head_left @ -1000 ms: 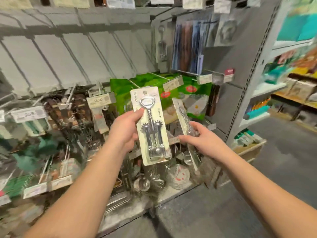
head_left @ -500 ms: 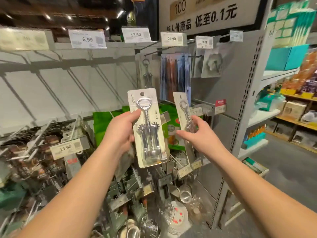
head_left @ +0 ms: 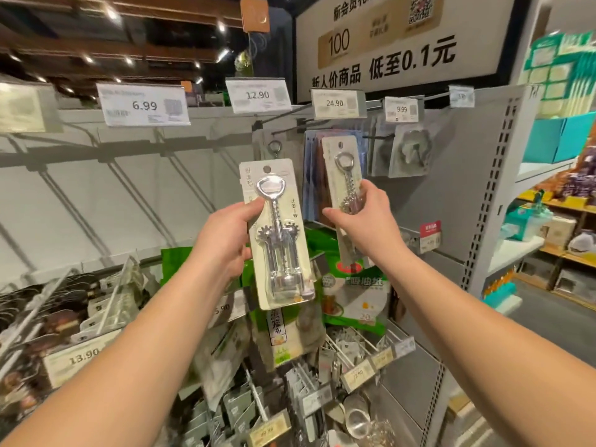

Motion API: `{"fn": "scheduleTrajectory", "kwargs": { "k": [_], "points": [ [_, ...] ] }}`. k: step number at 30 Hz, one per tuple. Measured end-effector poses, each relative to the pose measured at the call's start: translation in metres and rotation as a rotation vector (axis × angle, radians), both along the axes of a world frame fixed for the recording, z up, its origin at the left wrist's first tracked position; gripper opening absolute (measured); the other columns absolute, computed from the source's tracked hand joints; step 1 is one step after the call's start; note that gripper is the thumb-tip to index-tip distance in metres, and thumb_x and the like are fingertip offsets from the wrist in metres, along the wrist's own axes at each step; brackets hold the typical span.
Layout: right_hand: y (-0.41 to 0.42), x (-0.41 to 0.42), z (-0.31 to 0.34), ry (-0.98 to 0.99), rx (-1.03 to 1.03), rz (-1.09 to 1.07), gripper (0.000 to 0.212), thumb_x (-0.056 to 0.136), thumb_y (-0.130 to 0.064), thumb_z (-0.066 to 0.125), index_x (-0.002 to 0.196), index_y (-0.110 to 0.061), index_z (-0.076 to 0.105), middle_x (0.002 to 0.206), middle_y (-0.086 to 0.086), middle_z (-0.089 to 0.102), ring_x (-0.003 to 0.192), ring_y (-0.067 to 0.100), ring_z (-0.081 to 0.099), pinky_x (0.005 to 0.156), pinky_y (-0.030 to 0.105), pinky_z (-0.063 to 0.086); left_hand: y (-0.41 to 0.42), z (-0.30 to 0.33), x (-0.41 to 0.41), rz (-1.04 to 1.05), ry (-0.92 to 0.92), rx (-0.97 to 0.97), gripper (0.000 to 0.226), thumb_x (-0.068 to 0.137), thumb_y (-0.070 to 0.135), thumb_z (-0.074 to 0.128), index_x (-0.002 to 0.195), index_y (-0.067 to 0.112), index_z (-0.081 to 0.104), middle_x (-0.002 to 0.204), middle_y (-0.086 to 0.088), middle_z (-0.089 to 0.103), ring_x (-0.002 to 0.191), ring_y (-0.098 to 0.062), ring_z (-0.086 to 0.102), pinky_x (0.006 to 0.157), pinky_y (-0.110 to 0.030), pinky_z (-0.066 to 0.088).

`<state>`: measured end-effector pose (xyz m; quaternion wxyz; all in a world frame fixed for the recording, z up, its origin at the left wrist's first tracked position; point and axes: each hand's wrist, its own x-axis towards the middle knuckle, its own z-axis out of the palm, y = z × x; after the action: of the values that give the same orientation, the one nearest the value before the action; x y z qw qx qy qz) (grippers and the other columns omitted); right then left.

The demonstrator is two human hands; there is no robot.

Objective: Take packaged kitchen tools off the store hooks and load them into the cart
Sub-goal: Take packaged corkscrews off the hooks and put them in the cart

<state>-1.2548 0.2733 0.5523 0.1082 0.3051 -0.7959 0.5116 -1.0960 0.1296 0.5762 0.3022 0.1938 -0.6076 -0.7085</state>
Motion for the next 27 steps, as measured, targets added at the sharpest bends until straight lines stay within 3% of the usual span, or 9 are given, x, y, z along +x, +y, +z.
{"fn": "scheduleTrajectory", "kwargs": {
  "k": [4, 11, 17, 21, 27],
  "points": [
    [-0.01, -0.014, 0.009, 0.039, -0.03, -0.034, 0.099, 0.081, -0.054, 0.074, 0.157, -0.015, 0.022, 0.151, 0.002, 0.032, 0.129, 0.017, 0.046, 0.108, 0.038, 0.042, -0.009, 0.003, -0.011, 0.007, 0.003, -0.003, 0.014, 0.098, 0.022, 0.061, 0.094, 0.012, 0.069, 0.079, 0.0, 0.077, 0.06, -0.011, 0.071, 0.049, -0.024, 0.055],
    [-0.026, -0.029, 0.022, 0.089, -0.074, -0.014, 0.103, 0.078, -0.057, 0.075, 0.156, -0.016, 0.024, 0.152, 0.002, 0.032, 0.136, 0.02, 0.042, 0.112, 0.044, 0.041, -0.013, 0.004, -0.027, 0.035, 0.01, 0.011, 0.015, 0.098, 0.022, 0.062, 0.1, 0.01, 0.07, 0.086, -0.001, 0.078, 0.067, -0.013, 0.073, 0.052, -0.026, 0.056],
    [-0.042, -0.039, 0.022, 0.083, -0.035, 0.007, 0.098, 0.08, -0.054, 0.075, 0.155, -0.017, 0.024, 0.15, 0.003, 0.032, 0.135, 0.024, 0.041, 0.109, 0.04, 0.041, -0.016, 0.007, -0.035, 0.057, 0.023, 0.023, 0.015, 0.1, 0.021, 0.059, 0.102, 0.01, 0.069, 0.08, 0.0, 0.077, 0.062, -0.011, 0.072, 0.05, -0.025, 0.056],
    [-0.059, -0.045, 0.018, 0.058, -0.015, 0.024, 0.104, 0.082, -0.053, 0.075, 0.158, -0.015, 0.015, 0.156, 0.006, 0.025, 0.141, 0.027, 0.034, 0.111, 0.04, 0.036, -0.022, 0.006, -0.038, 0.091, 0.008, 0.015, 0.017, 0.099, 0.023, 0.06, 0.103, 0.01, 0.07, 0.089, -0.002, 0.078, 0.071, -0.014, 0.074, 0.058, -0.03, 0.059],
    [-0.099, -0.057, 0.017, -0.042, -0.057, 0.026, 0.109, 0.082, -0.047, 0.077, 0.157, -0.005, 0.011, 0.153, 0.012, 0.025, 0.142, 0.031, 0.028, 0.116, 0.045, 0.033, -0.031, 0.001, -0.034, 0.154, -0.009, 0.014, 0.016, 0.098, 0.025, 0.061, 0.099, 0.011, 0.07, 0.082, 0.001, 0.078, 0.069, -0.013, 0.072, 0.072, -0.036, 0.061]
  ]
}}
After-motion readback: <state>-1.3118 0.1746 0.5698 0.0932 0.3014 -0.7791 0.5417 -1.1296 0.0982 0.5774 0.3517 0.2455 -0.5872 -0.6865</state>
